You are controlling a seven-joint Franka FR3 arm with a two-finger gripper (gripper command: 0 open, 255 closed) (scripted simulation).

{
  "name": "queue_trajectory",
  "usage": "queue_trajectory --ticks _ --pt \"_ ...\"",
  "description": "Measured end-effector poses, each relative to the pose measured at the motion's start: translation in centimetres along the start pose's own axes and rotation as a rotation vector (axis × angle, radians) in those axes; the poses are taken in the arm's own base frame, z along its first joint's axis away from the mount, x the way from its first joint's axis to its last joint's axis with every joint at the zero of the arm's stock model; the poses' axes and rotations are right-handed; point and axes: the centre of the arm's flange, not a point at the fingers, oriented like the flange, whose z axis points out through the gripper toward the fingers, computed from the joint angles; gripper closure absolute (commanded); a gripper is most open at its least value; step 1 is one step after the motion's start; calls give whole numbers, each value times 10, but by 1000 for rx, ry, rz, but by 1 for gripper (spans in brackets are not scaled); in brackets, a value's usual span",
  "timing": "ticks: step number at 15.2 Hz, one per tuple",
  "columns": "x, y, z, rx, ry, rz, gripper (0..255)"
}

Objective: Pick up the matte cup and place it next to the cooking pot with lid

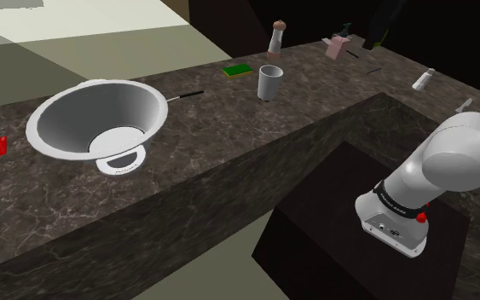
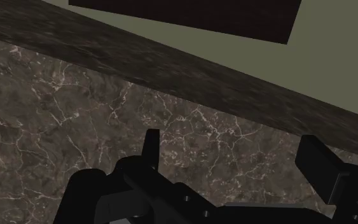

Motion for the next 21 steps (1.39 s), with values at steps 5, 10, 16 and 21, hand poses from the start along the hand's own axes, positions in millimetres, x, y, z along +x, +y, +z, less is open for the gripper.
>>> queue_trajectory --ticks 5,10,16,21 --pt "35 3 21 -14 -6 -2 0" --pt "89 10 56 -37 -13 -5 0" --pt "154 22 102 -64 -21 -9 0" --pt "206 28 142 -87 -28 -13 0"
